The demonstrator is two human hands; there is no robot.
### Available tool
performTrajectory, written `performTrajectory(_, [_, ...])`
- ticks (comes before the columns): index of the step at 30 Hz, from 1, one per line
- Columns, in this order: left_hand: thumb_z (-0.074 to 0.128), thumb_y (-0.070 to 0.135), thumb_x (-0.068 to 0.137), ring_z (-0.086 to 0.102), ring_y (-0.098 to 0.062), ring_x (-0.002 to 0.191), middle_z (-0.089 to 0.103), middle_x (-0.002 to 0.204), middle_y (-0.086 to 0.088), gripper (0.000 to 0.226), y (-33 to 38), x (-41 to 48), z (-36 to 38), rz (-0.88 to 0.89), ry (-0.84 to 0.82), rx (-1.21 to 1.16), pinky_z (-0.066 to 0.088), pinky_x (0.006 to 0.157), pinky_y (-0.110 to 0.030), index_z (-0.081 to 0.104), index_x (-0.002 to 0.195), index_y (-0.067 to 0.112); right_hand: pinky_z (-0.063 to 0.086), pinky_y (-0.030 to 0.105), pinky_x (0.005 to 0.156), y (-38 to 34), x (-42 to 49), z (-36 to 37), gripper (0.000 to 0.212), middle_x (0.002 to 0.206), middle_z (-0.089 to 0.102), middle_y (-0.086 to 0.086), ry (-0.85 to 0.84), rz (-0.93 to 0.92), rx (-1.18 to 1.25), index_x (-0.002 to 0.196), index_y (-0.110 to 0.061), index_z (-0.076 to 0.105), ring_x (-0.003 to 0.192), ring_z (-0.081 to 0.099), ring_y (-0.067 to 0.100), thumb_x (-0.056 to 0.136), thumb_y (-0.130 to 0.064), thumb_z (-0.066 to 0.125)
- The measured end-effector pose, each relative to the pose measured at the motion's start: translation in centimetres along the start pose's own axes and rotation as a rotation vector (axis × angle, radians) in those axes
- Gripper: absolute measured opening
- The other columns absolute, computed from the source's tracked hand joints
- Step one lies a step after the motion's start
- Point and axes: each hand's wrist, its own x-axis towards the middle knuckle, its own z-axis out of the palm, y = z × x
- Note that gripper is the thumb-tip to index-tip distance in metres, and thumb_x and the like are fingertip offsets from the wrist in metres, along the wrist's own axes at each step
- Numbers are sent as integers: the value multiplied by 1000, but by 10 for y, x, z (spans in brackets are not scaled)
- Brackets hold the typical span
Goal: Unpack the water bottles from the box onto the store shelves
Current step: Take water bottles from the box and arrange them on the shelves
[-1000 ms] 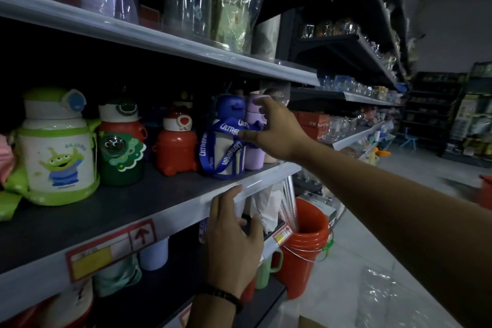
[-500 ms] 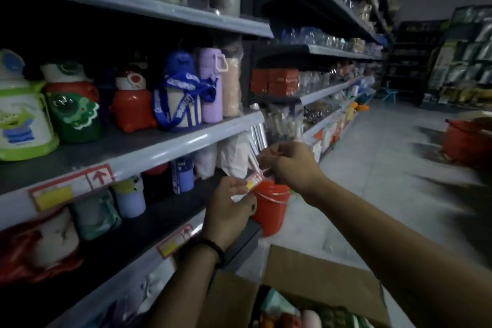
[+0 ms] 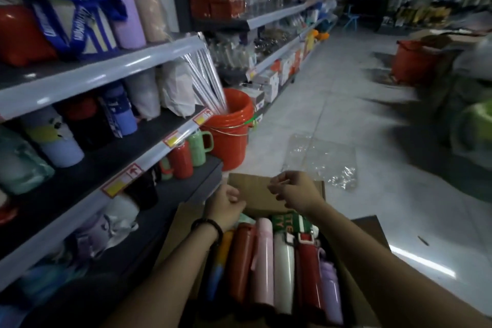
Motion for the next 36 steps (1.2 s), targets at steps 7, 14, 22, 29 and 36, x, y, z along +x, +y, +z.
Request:
performTrajectory(7, [77, 23, 84, 65, -12, 96, 65, 98, 7, 25, -31, -7, 42, -53, -170, 170, 55, 89, -29, 58, 99, 29, 56, 30, 65, 103, -4, -8, 17, 84, 74, 3, 107, 200, -87, 95, -14, 77, 74, 70, 19, 82, -20, 86])
performTrajectory(14, [76, 30, 82, 66, -18, 101, 63, 103, 6, 35, -34, -22, 108, -104, -456, 268, 57, 86, -34, 60, 113, 30, 60, 44, 90, 268, 27, 9, 92, 110, 72, 13, 148, 594, -180, 117, -17, 65, 100, 70, 33, 47, -76, 71])
performTrajectory(22, [59, 37, 88, 27, -38, 151, 14, 164, -10, 87, -22, -25, 166, -128, -531, 578, 29, 125, -46, 10, 153, 67, 60, 48, 93, 270, 19, 23, 88, 107, 72, -1, 106, 611, -63, 121, -32, 60, 96, 71, 26, 45, -75, 65])
performTrajectory(29, [52, 36, 96, 44, -39, 139, 37, 154, -10, 57, -39, -3, 192, -57, -414, 721, 37, 118, -46, 38, 150, 49, 59, 51, 94, 308, 37, 26, 98, 100, 75, 8, 198, 685, 119, 108, -15, 76, 96, 72, 33, 43, -87, 67])
performTrajectory(36, [61, 37, 94, 58, -37, 118, 41, 138, -11, 37, -46, -2, 208, 16, -268, 797, 48, 102, -43, 53, 130, 31, 57, 51, 95, 330, 43, 38, 120, 107, 73, 3, 196, 743, 113, 113, -27, 72, 100, 70, 29, 22, -104, 62])
